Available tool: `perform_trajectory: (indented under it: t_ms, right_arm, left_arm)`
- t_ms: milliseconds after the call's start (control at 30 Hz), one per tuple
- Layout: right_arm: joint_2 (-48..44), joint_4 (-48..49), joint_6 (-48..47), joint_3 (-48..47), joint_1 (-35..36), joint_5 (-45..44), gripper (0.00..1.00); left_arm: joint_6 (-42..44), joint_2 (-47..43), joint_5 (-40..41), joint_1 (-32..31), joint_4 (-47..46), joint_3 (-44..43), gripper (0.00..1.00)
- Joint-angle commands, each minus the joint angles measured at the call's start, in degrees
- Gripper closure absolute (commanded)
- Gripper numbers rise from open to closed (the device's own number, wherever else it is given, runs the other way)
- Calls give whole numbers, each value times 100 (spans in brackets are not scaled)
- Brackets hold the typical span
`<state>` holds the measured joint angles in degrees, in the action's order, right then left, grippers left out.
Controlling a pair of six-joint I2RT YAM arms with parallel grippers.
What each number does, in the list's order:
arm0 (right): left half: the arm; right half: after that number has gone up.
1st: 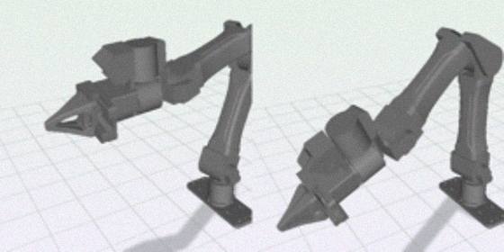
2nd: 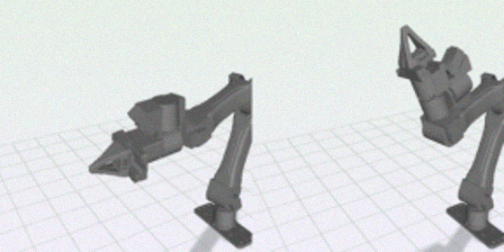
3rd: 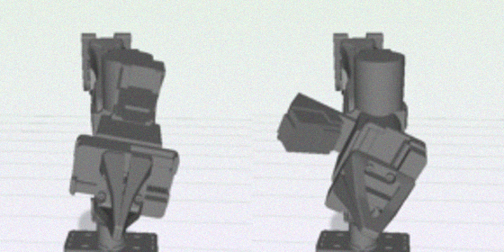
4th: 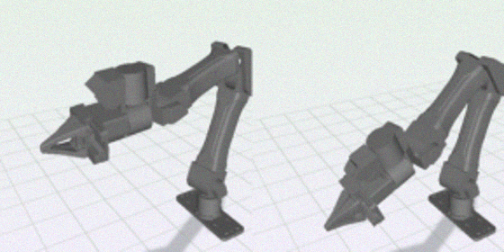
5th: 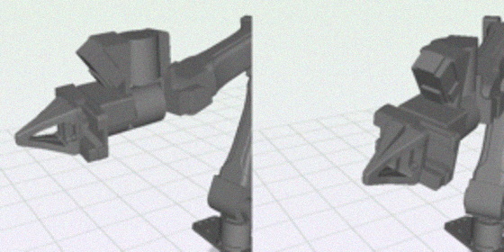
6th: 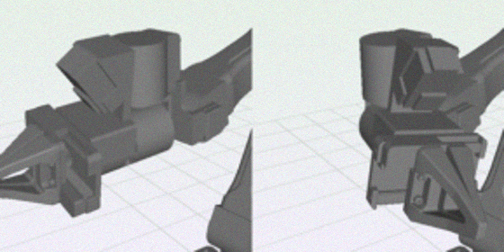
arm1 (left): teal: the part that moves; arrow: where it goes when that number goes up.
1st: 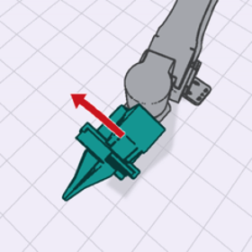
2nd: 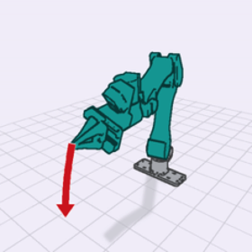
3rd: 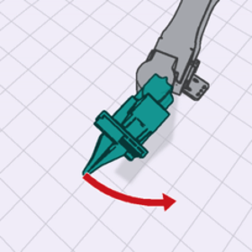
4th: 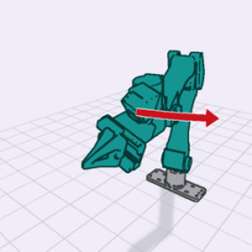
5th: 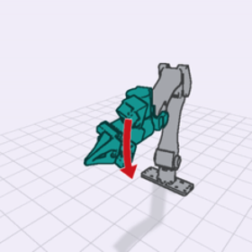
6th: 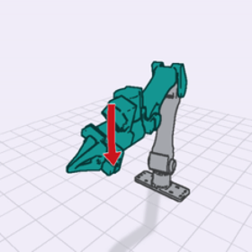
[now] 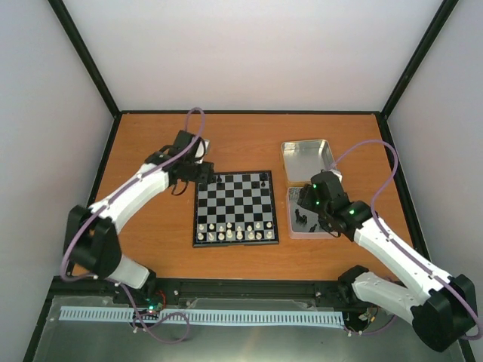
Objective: Set up the chess pieces on the board
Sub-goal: Pick up the chess piece from the storage box.
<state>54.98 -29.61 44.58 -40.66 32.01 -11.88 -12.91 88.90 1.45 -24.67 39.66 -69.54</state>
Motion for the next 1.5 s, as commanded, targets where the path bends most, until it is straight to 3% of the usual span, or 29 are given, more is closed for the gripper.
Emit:
perform_trajectory:
  t_ms: [0,300,467,800,900,1167,1300,1467]
  right_arm:
    - [380,-612,-886,-52,-526,14,39]
    - [2359,-402,-2226,-540,-660,944,50]
    - [3262,-468,-2532,-1124,-670,822,58]
    - [3811,-443,-2673,-1166,-670,883,66]
    - [3897,-456,-2655,-1154,-670,862,68]
    - [3980,-469,-2576,-1151,-670,836,90]
    - [3530,-255,-2380,-1131,-670,684,91]
    - [2315,380,-1964,-870,-670,577,87]
  left_arm:
    - [-57,-978,-1025,56,-1052,939,42]
    - [-583,-2754,-1938,52,-2451,2380,38]
    - [-635,-2898,-2001,52,-2436,2475,38]
    - [-687,-2788,-2027,55,-2543,2573,38]
    - [-689,-2778,-2028,53,-2518,2589,38]
    - [-742,-2817,-2053,50,-2561,2621,38]
    - [-819,-2834,-2360,50,-2726,2637,37]
    - [-1135,-2911,-2960,51,-3215,2766,36]
